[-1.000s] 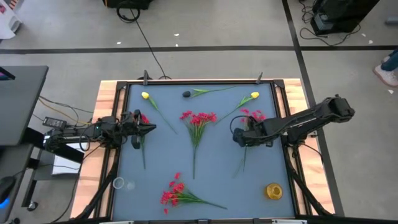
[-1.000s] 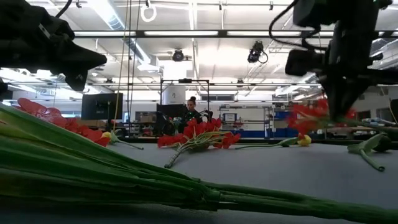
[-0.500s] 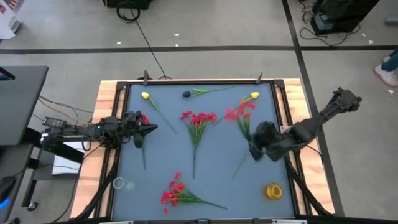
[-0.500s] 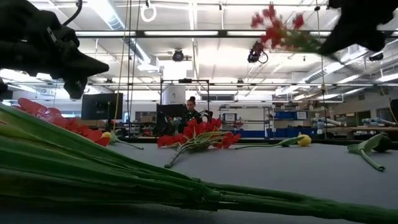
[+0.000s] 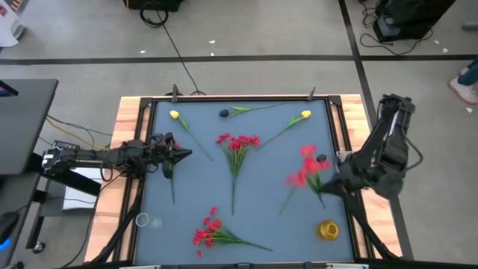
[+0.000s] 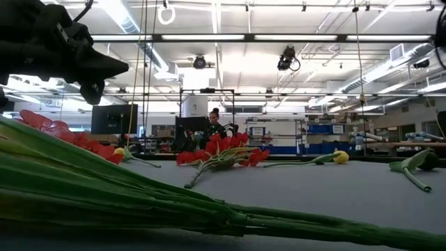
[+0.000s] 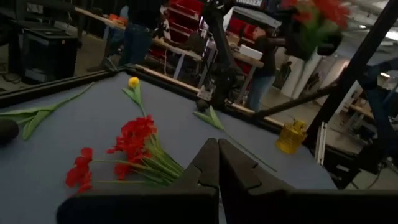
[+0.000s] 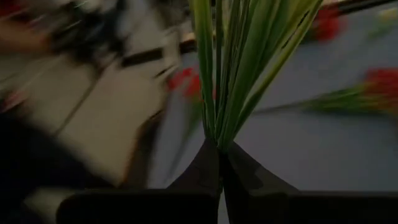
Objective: Sort flowers into vase by color
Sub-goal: Put the top right red flowers into the yellow vase
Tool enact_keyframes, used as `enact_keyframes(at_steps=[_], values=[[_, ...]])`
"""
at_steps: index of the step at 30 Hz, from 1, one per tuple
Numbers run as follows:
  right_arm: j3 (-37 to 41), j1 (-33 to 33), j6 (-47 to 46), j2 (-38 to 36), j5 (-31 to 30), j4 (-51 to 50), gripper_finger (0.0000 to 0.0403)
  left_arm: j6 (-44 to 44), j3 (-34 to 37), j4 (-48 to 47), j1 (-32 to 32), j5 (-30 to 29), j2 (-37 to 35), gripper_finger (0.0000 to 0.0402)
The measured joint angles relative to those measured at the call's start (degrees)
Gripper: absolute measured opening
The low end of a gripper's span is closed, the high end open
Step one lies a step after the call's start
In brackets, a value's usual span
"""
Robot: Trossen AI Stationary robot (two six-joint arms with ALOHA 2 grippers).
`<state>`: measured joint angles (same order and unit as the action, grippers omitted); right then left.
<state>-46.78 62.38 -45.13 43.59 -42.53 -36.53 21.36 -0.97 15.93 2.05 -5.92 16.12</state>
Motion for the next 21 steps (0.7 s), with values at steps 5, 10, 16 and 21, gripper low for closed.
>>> enact_keyframes(at_steps=[5,10,16,21], values=[[0.1,5.4,0.1,1.7,8.9,0.9,0.001,0.0,0.0,-0.9,0.0,-0.3,0.0,0.0007],[0.0,12.5,10.4,5.0,-1.1,8.2,0.0009,0.8,0.0,-1.1,0.0,-0.8,0.0,0.0008],[0.1,20.2,10.0,8.3,-12.5,9.0,0.0009,5.1,-0.1,-0.2,0.0,-4.4,0.0,0.0008],[0.1,23.7,7.6,12.1,-19.4,10.5,0.0009,7.1,-0.1,0.8,0.0,-8.1,0.0,0.0008]])
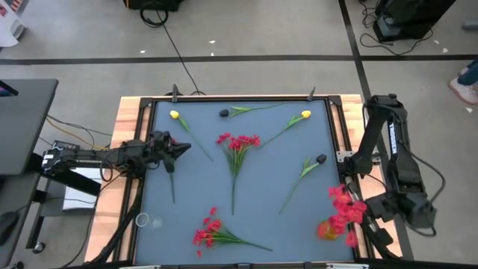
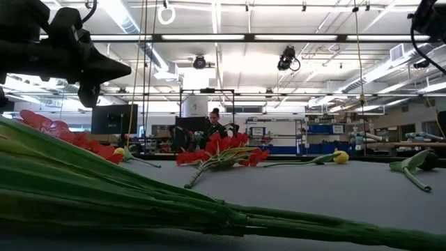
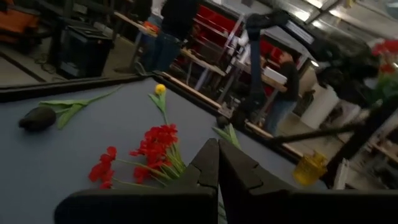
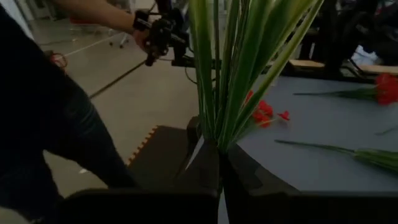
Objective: Sort flowers into vase by color
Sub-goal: Put the top right red flowers into the yellow vase, then put the bottom black flower into the yellow vase
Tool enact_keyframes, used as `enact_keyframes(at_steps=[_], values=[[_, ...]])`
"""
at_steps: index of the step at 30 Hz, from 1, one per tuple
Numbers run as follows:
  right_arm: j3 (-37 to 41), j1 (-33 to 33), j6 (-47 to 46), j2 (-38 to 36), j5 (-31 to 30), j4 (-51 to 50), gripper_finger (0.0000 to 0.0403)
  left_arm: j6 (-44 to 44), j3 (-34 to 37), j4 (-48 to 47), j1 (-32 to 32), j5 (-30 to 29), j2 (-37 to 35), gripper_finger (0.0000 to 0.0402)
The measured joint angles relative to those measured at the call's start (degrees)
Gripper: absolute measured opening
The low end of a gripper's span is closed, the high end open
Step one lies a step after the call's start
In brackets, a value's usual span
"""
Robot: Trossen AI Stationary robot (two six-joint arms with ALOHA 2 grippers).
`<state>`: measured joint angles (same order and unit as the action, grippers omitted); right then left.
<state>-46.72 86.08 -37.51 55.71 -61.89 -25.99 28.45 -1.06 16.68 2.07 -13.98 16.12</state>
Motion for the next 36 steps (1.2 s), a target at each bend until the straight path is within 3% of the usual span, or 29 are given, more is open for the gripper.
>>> enact_keyframes(at_steps=[13,18,23,30,36], values=[[0.0,0.2,-12.2,10.5,-2.9,-2.5,0.0015,0.3,0.0,0.3,0.0,-1.4,0.0,0.0009],[0.0,-0.6,-19.6,11.9,-2.0,-6.2,0.0035,0.8,0.0,0.3,0.0,-1.4,0.0,0.0009],[0.0,-1.3,-31.5,11.4,4.5,-12.9,0.0081,1.7,0.0,0.8,0.0,-1.4,0.0,0.0009],[0.0,-1.5,-41.3,7.9,16.7,-16.4,0.0164,13.8,0.0,3.8,0.0,-1.4,0.0,0.0009],[0.0,-3.5,-48.9,1.8,27.9,-18.3,0.0204,12.6,0.0,5.4,0.0,-1.4,0.0,0.0009]])
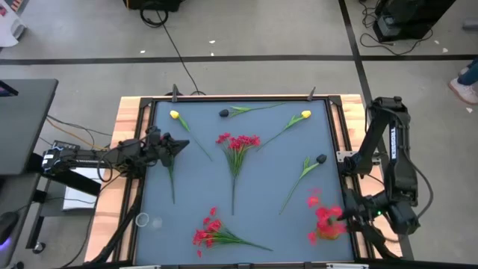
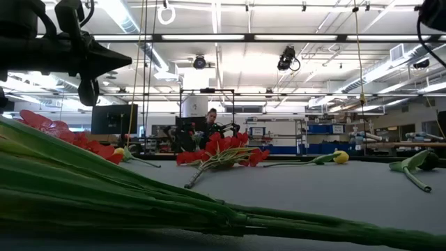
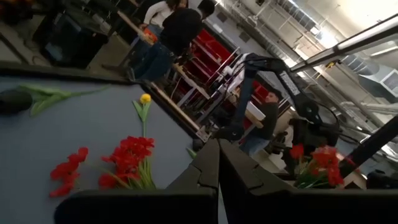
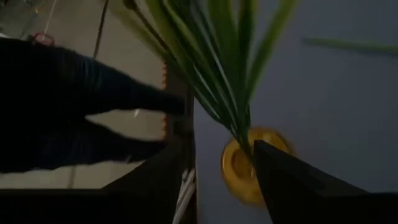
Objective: Sort flowers into vase by color
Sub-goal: Put the bottom black flower into the yellow vase
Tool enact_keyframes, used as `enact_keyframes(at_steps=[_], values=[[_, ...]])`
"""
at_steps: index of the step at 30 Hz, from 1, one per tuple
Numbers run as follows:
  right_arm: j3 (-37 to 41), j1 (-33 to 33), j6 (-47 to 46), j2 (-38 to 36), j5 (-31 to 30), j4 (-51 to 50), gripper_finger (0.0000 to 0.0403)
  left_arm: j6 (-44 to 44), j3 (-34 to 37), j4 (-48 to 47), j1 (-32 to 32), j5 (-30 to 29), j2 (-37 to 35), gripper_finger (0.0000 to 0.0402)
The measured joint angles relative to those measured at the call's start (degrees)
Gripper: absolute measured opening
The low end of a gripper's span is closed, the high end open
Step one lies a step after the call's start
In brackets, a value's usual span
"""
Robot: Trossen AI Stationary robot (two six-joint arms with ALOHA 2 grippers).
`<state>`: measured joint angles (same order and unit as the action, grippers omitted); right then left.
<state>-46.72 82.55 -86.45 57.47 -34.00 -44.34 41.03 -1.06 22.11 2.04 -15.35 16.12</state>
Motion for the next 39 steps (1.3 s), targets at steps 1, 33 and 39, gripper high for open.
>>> enact_keyframes(at_steps=[1,33,39], values=[[0.0,-0.4,-0.7,-1.0,1.8,-0.8,0.0204,-0.7,0.0,0.6,0.0,0.0,0.0,0.0009],[0.0,-55.0,-36.1,0.1,24.8,-29.5,0.0199,-14.5,0.0,2.2,0.0,0.2,0.0,0.0009],[0.0,-63.5,-33.1,6.6,27.0,-25.3,0.0198,-14.9,0.0,-0.9,0.0,-1.3,0.0,0.0009]])
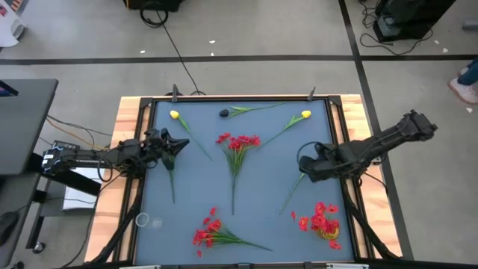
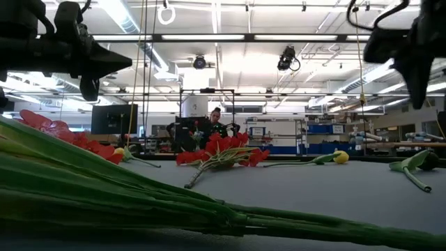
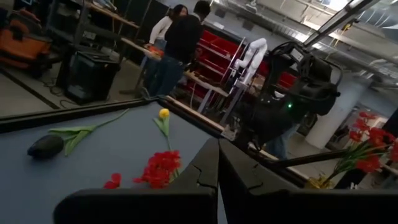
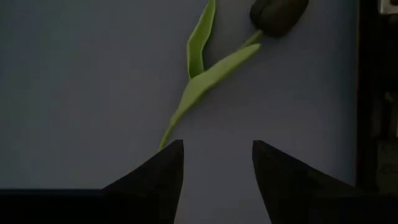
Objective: Sort flowers into vase by color
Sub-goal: Put the bottom black flower into the yellow vase
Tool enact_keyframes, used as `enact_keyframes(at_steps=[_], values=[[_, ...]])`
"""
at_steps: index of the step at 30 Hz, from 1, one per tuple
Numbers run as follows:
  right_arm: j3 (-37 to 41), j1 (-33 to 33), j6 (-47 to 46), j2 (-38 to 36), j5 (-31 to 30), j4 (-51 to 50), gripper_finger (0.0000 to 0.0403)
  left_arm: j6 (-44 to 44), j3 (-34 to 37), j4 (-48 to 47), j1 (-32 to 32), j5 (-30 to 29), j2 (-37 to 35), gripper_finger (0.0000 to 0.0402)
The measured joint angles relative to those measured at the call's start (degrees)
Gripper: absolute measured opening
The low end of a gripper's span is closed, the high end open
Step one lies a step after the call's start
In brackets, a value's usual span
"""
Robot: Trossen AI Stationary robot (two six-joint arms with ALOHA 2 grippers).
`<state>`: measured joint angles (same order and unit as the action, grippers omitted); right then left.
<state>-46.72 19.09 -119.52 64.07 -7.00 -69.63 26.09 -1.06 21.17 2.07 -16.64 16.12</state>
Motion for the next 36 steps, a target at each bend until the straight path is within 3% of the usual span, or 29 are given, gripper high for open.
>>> enact_keyframes(at_steps=[9,22,30,34,36], values=[[0.0,-8.4,6.2,11.3,6.9,8.3,0.0198,-3.2,0.0,-0.6,0.0,0.0,0.0,0.0017],[0.0,-15.3,11.6,26.7,10.1,15.5,0.0179,-3.8,0.0,-9.7,0.0,3.8,0.0,0.0126],[-0.5,-16.2,15.3,30.9,9.6,16.4,0.0099,-2.1,0.0,-11.0,0.0,9.9,0.0,0.013],[-0.2,-15.9,16.5,29.3,8.3,17.5,0.0024,-2.1,-0.2,-11.2,0.0,10.1,0.0,0.013],[-0.3,-15.4,16.0,27.4,5.0,17.4,0.0013,-1.4,-1.1,-11.5,0.0,10.1,0.2,0.013]])
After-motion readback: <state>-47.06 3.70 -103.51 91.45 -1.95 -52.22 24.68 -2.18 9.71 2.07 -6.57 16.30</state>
